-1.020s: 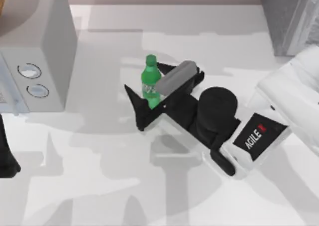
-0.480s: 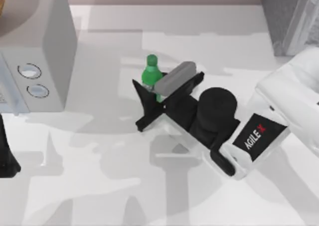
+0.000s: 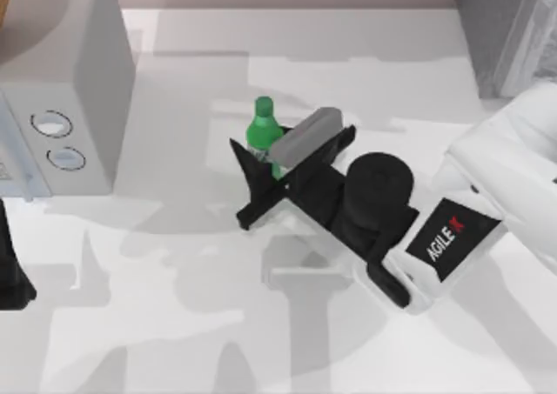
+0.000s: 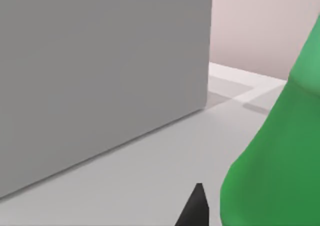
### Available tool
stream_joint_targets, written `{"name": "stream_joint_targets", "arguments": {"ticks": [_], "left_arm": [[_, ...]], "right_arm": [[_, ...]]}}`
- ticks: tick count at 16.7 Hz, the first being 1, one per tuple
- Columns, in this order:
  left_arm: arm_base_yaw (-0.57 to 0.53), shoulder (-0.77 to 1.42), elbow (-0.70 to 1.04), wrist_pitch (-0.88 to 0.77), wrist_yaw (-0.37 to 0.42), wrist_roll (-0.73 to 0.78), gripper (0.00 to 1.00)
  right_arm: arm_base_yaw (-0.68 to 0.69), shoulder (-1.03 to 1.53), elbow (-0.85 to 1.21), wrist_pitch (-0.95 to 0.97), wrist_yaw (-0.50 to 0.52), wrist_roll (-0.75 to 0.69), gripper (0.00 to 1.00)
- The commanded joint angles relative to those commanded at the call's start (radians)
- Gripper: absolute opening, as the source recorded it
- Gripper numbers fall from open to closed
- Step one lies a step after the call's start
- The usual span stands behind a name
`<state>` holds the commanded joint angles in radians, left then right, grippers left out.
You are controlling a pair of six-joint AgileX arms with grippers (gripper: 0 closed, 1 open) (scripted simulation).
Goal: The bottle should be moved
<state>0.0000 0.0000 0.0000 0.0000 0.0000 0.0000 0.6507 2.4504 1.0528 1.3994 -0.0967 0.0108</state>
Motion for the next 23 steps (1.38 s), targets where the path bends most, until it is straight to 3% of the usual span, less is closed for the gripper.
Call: {"name": "stream_joint_targets", "arguments": {"ticks": [4, 7, 10, 17, 20, 23], "left_arm": [[0.0, 0.0, 0.0, 0.0, 0.0, 0.0, 1.0], [0.0, 0.0, 0.0, 0.0, 0.0, 0.0, 1.0], [0.0, 0.0, 0.0, 0.0, 0.0, 0.0, 1.0], [0.0, 0.0, 0.0, 0.0, 0.0, 0.0, 1.0], [0.0, 0.0, 0.0, 0.0, 0.0, 0.0, 1.0], [0.0, 0.0, 0.0, 0.0, 0.0, 0.0, 1.0]], "right_arm": [[-0.015, -0.005, -0.007, 0.007, -0.014, 0.001, 0.0], [-0.11, -0.029, -0.054, 0.04, -0.11, 0.001, 0.0], [-0.293, -0.076, -0.145, 0.082, -0.293, 0.001, 0.0], [-0.836, -0.237, -0.412, 0.175, -0.832, 0.006, 0.0], [-0.966, -0.299, -0.494, 0.199, -0.962, 0.007, 0.0], [-1.002, -0.322, -0.519, 0.204, -0.996, 0.007, 0.0]]}}
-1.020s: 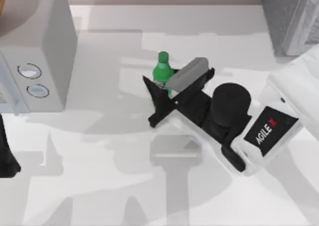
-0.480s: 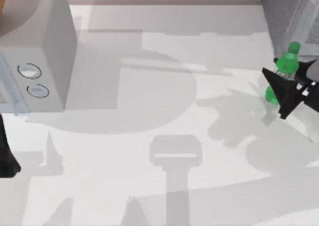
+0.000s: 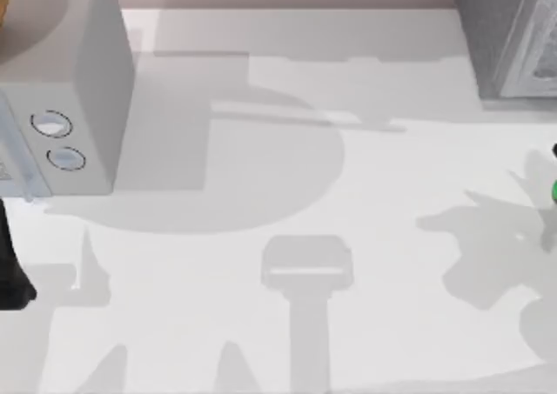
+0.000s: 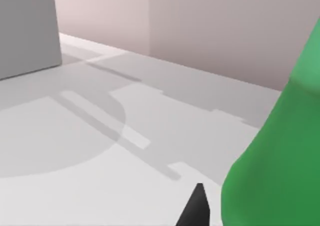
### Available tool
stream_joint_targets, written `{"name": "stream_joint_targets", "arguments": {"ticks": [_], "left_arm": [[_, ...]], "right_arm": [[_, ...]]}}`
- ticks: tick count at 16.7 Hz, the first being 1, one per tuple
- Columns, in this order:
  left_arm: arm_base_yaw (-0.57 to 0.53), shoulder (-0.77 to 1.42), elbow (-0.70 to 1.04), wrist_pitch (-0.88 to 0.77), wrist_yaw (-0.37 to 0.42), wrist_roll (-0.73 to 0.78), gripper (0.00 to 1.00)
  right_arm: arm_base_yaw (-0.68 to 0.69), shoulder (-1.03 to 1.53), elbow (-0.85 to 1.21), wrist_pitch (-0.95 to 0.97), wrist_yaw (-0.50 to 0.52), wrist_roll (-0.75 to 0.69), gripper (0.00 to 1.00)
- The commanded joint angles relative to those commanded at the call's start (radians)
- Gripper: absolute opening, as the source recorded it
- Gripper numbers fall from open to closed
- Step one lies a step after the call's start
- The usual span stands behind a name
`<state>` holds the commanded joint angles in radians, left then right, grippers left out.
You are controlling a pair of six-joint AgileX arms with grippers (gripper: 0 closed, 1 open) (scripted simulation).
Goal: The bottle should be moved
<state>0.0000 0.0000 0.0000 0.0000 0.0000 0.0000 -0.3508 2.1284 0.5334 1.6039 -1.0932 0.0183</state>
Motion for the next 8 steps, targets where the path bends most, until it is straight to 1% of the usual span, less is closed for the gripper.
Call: {"name": "stream_joint_targets", "arguments": {"ticks": [4, 8], "left_arm": [[0.0, 0.0, 0.0, 0.0, 0.0, 0.0, 1.0], [0.0, 0.0, 0.0, 0.0, 0.0, 0.0, 1.0]], "right_arm": [[0.007, 0.009, 0.006, -0.001, 0.004, 0.001, 0.0], [0.068, 0.092, 0.066, 0.025, 0.069, -0.003, 0.0]]}}
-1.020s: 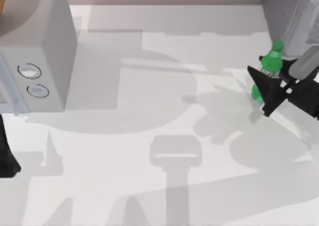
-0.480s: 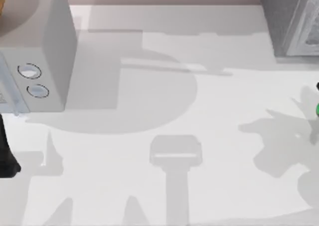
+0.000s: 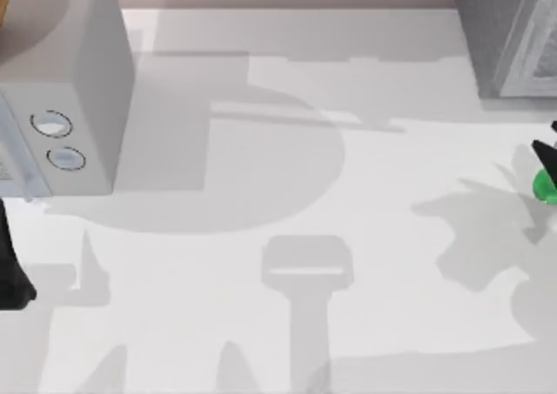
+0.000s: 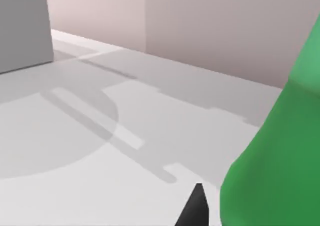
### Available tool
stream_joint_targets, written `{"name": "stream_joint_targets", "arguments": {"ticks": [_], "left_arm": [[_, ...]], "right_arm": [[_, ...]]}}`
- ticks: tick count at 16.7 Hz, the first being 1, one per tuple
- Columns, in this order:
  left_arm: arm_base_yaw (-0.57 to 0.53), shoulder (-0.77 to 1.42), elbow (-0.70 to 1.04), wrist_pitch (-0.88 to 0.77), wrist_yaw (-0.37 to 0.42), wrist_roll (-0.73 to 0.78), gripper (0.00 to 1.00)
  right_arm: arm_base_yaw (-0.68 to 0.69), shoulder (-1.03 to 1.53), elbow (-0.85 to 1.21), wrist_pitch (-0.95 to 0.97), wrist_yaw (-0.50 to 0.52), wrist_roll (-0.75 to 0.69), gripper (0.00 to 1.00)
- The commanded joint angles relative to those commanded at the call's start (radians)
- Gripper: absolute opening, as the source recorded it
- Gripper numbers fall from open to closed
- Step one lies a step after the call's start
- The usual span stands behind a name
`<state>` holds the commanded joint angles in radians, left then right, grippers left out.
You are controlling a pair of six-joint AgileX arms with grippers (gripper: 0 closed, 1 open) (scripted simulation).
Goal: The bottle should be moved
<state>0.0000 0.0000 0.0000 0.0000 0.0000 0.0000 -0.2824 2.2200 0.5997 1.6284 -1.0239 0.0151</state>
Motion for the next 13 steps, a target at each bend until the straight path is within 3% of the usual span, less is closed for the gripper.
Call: {"name": "stream_joint_targets", "arguments": {"ticks": [4, 8, 13], "left_arm": [[0.0, 0.0, 0.0, 0.0, 0.0, 0.0, 1.0], [0.0, 0.0, 0.0, 0.0, 0.0, 0.0, 1.0], [0.0, 0.0, 0.0, 0.0, 0.0, 0.0, 1.0]], "right_arm": [[0.078, 0.098, 0.068, 0.023, 0.079, -0.002, 0.0], [0.087, 0.109, 0.077, 0.026, 0.089, -0.002, 0.0], [0.087, 0.109, 0.077, 0.026, 0.089, -0.002, 0.38]]}}
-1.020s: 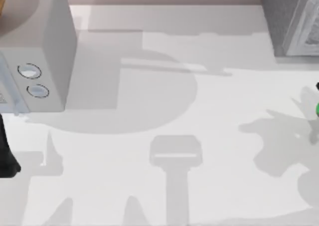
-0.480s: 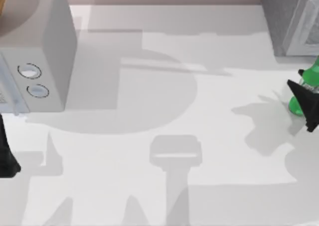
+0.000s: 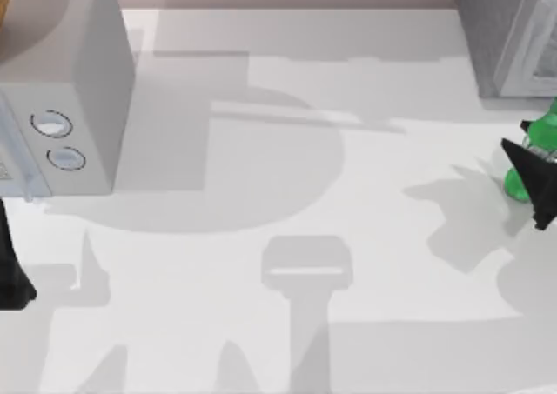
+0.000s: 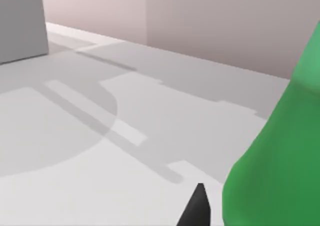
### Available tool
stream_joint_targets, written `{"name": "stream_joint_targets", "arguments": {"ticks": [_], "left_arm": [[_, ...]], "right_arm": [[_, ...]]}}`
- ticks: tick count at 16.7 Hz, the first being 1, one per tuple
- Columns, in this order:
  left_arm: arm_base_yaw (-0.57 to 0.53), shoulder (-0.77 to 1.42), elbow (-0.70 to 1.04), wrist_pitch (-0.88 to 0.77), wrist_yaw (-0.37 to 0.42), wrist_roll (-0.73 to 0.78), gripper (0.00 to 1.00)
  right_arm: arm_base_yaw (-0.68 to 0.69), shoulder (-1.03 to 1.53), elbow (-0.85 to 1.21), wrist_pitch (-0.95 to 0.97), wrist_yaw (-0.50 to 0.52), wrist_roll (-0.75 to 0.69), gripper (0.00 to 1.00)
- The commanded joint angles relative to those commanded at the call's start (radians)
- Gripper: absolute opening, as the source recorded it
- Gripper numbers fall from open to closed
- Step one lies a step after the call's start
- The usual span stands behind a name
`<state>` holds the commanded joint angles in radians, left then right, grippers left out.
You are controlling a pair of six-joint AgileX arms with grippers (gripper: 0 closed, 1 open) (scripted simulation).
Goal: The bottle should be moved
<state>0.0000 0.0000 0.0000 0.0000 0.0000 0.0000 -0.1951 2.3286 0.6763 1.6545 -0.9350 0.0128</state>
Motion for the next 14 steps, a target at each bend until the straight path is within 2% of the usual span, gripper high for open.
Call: {"name": "stream_joint_targets", "arguments": {"ticks": [8, 14], "left_arm": [[0.0, 0.0, 0.0, 0.0, 0.0, 0.0, 1.0], [0.0, 0.0, 0.0, 0.0, 0.0, 0.0, 1.0]], "right_arm": [[0.0, 0.0, 0.0, 0.0, 0.0, 0.0, 0.98], [0.0, 0.0, 0.0, 0.0, 0.0, 0.0, 1.0]]}}
